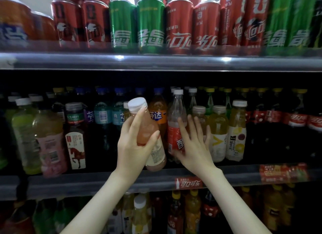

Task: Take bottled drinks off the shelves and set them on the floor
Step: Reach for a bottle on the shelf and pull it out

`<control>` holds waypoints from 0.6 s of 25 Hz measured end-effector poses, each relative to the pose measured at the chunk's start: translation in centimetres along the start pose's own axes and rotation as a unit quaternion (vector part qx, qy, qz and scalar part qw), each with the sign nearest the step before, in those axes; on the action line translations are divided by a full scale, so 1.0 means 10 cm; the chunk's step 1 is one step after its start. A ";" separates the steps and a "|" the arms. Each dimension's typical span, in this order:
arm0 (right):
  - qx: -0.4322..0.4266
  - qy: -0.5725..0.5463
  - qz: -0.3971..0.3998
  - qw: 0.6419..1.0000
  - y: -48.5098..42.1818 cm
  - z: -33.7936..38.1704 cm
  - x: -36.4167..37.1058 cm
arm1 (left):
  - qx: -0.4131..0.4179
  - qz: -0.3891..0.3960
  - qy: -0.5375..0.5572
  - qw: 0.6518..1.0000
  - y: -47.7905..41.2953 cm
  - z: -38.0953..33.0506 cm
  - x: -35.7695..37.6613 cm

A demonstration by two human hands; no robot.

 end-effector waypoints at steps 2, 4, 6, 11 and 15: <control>-0.029 -0.214 0.018 0.976 0.11 0.28 -0.16 | -0.002 -0.014 0.003 1.000 0.06 -0.12 -0.13; -0.020 -0.426 0.113 0.898 0.27 0.62 -0.21 | -0.025 -0.007 0.008 1.000 0.16 -0.21 -0.27; 0.006 -0.511 0.204 0.835 0.47 0.93 -0.10 | -0.085 0.017 0.017 0.996 0.34 -0.23 -0.40; 0.047 -0.567 0.317 0.759 1.13 1.58 0.49 | -0.279 0.091 -0.027 0.956 1.07 0.03 -0.90; 0.063 -0.636 0.386 0.666 1.73 2.19 0.88 | -0.377 0.150 -0.006 0.914 1.77 0.24 -1.59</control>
Point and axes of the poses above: each hand's wrist, its own y-axis away from the middle knuckle, its own x-axis out of the palm, z = x × y, the point moved 6 cm from there along -y, towards the middle knuckle, and after that the axes turned 2 degrees about x, right-handed, at the moved point
